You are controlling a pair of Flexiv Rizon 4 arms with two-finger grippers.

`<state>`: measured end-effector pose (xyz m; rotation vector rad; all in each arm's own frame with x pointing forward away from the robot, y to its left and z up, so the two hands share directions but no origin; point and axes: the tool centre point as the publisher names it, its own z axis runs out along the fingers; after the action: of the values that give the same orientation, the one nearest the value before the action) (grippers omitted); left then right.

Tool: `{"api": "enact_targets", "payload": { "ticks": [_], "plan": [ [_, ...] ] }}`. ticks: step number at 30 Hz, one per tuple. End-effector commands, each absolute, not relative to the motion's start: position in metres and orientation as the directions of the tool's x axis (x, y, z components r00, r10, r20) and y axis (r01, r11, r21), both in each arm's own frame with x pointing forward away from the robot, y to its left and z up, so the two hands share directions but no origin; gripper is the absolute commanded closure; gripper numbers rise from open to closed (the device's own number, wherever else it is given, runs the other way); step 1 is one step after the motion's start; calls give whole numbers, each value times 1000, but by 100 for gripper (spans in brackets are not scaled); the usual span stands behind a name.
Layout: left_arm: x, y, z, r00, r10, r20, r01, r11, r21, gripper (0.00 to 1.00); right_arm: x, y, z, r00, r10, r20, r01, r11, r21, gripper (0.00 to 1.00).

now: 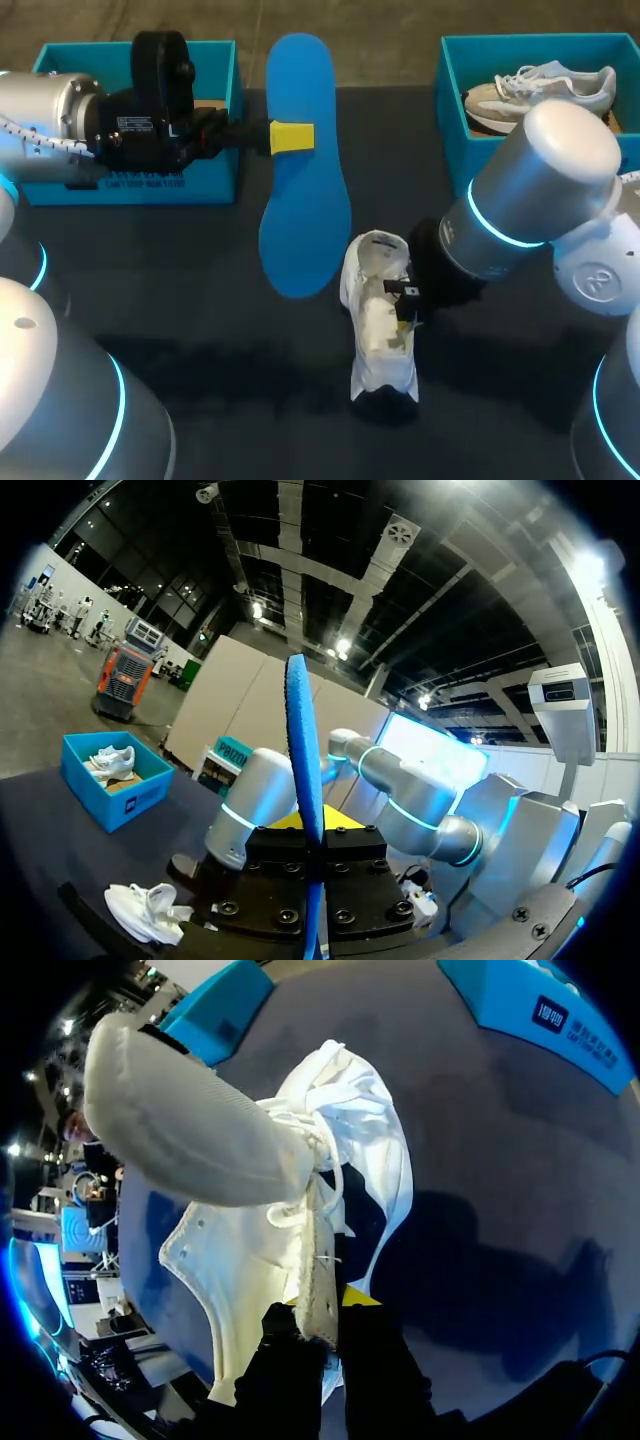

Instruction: Take the shoe out of the shoebox, open the shoe tongue, remove and reinsert the insole, then place the shoe into the shoebox

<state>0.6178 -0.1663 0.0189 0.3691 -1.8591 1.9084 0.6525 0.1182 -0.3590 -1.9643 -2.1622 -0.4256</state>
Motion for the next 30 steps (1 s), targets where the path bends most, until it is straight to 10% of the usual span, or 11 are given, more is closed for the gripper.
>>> {"api": "enact_targets", "payload": {
  "ticks": [1,25,28,29,30],
  "plan": [
    [618,-168,19,-864,130,487,-490,10,-872,100,656,121,-367,-102,938,332,994,80,78,100],
    [618,-168,19,-864,130,487,-490,10,-872,100,660,118,-391,-138,920,366,990,117,78,100],
    [618,-168,19,-864,130,487,-490,10,-872,100,660,117,-389,-135,917,376,991,115,75,44],
    [618,-168,19,-864,130,487,-490,10,-872,100,660,116,-386,-131,915,382,991,112,72,0],
    [618,-168,19,-864,130,487,-490,10,-872,100,660,116,-385,-131,914,385,991,112,70,0]
  ]
}}
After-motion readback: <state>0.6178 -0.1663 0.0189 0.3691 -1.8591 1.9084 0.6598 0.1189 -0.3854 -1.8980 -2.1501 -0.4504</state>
